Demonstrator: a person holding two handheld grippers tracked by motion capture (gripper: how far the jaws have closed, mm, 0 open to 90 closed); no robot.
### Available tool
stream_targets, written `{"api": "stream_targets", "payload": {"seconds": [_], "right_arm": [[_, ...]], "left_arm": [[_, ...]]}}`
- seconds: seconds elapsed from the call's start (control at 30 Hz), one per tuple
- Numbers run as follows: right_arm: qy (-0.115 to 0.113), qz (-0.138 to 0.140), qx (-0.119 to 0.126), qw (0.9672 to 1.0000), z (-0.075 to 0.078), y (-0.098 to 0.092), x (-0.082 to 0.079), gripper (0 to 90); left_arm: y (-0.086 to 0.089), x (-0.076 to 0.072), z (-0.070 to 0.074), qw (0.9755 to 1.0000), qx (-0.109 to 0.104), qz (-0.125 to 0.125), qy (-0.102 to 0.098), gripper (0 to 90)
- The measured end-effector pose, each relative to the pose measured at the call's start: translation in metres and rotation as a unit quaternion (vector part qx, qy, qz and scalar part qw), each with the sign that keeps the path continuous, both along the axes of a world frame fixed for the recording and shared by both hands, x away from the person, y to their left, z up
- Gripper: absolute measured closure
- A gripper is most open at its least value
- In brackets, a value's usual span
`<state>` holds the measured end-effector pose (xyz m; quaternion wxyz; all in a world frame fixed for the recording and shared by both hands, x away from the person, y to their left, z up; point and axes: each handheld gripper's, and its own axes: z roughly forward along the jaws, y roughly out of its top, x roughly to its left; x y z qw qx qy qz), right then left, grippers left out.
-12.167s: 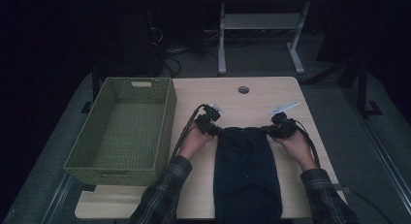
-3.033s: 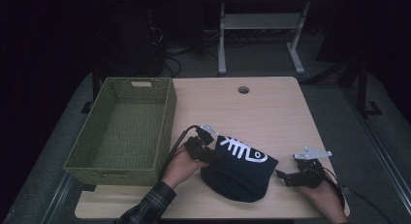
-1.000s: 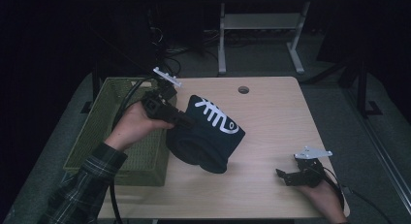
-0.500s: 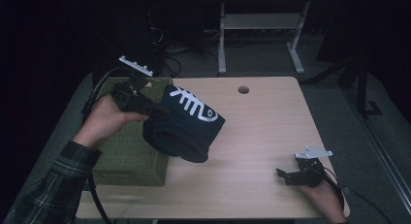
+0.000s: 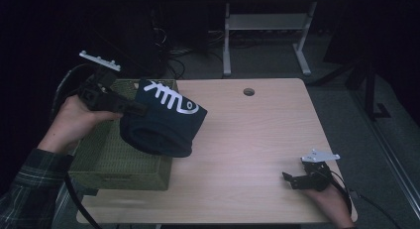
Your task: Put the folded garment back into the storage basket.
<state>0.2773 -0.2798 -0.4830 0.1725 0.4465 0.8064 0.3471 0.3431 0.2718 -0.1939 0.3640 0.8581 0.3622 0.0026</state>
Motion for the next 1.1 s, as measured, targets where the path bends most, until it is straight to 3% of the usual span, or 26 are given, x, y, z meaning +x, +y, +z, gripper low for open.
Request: {"api": "stream_targets", "payload": {"seconds": [0.3,0.57,0.9,1.1], "right_arm": [[0.000,0.000,0.000,1.0000,0.000,0.000,0.000,7.5],[0.001,0.000,0.000,1.0000,0.000,0.000,0.000,7.5],[-0.001,0.001,-0.002,1.0000,0.000,0.000,0.000,7.5],[-0.001,0.002,-0.002,1.0000,0.000,0.000,0.000,7.4]], "left_arm": [[0.035,-0.012,0.005,0.9993,-0.016,0.034,-0.009,69.5],[0.057,-0.022,0.001,0.9984,-0.024,0.050,-0.007,69.5],[0.087,-0.026,-0.016,0.9973,-0.044,0.059,-0.002,69.6],[0.101,-0.025,-0.033,0.9966,-0.050,0.065,0.009,69.6]]}}
